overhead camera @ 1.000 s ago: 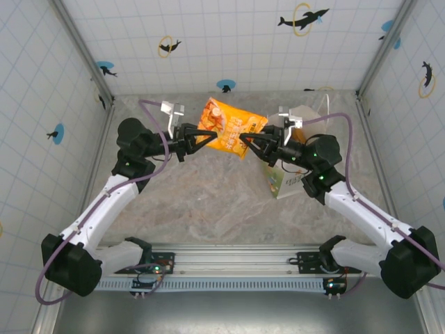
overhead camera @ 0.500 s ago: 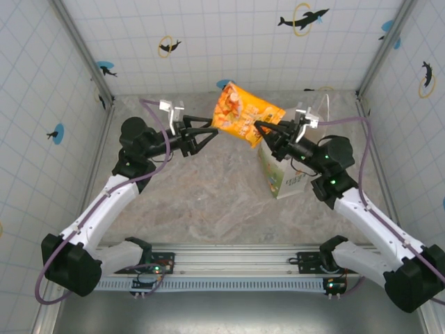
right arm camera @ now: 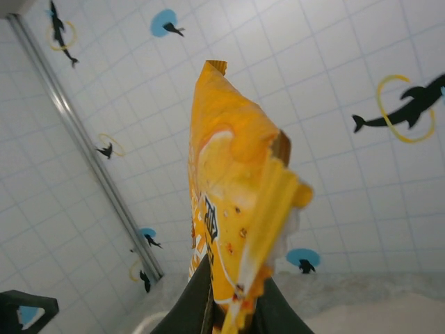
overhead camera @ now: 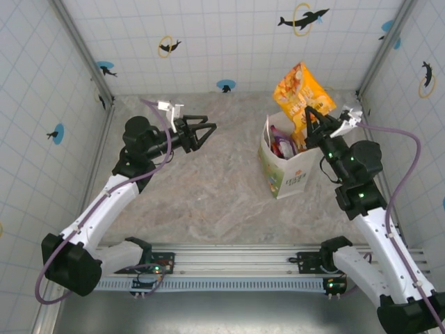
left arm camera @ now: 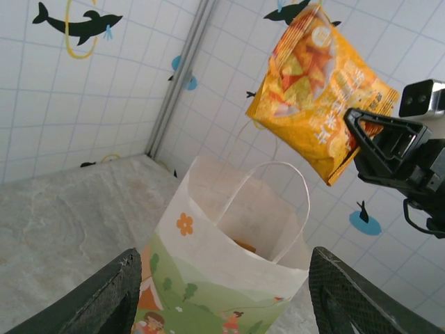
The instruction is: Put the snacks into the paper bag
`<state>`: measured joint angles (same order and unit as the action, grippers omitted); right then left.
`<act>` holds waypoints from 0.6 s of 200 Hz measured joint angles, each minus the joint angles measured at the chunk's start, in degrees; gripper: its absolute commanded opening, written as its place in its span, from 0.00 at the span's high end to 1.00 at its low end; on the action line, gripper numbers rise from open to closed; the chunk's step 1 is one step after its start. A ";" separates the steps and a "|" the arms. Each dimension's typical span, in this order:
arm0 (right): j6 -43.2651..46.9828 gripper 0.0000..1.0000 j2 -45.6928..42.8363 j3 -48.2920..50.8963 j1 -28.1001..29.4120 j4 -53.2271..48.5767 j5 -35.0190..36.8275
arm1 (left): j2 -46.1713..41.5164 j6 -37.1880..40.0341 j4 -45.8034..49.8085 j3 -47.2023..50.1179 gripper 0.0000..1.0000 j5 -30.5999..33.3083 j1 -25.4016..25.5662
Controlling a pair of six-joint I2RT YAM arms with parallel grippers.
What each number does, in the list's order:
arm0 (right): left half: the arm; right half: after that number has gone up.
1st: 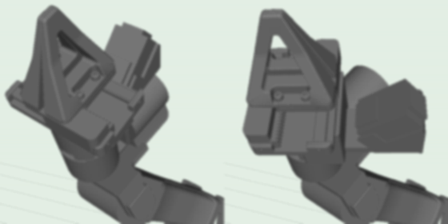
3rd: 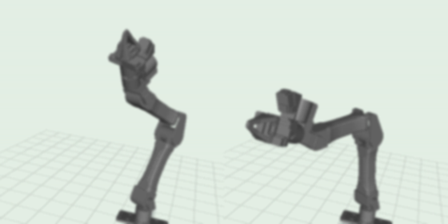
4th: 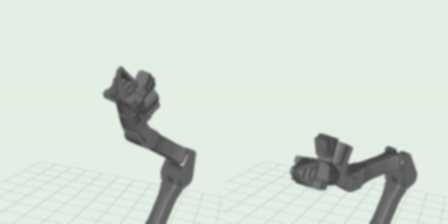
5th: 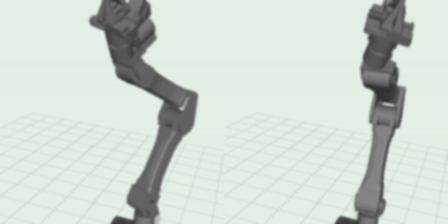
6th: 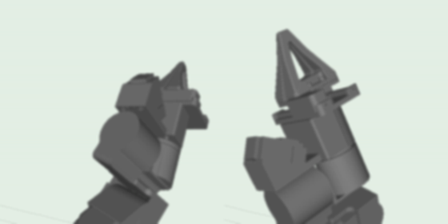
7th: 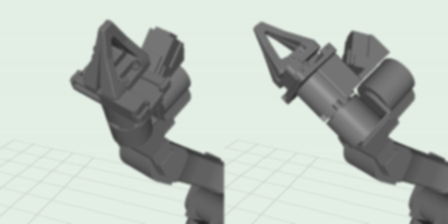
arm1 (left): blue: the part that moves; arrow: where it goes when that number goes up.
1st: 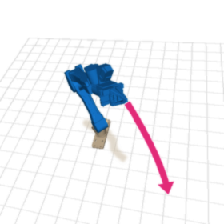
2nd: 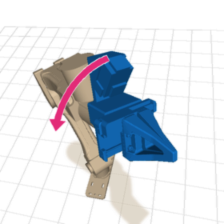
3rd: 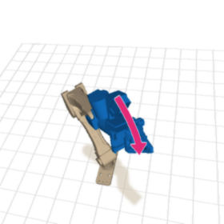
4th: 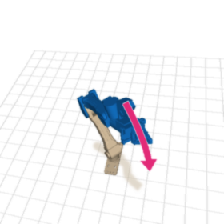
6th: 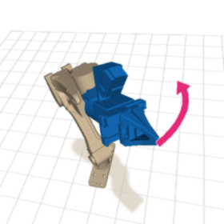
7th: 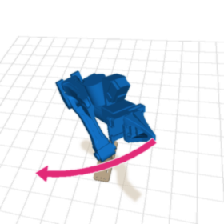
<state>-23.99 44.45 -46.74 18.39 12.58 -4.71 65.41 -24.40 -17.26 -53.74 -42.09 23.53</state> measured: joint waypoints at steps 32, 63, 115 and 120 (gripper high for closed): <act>1.09 0.89 -0.31 -0.02 -0.04 -9.18 3.26 | 0.92 0.02 0.50 0.00 0.36 0.61 0.00; 1.27 0.89 0.74 -0.50 -0.11 -15.32 6.03 | 1.51 0.02 0.96 0.00 0.36 0.79 0.00; 0.96 0.89 3.61 -2.27 -0.11 -20.39 8.17 | 1.53 0.22 1.29 0.00 0.36 0.81 0.00; 0.90 0.89 3.76 -2.43 -0.11 -20.70 8.35 | 1.53 0.22 1.40 0.00 0.36 0.81 0.00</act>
<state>-23.09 48.21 -49.17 18.28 -8.12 3.64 66.94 -24.18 -15.86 -53.74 -41.28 23.53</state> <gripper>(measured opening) 0.126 0.639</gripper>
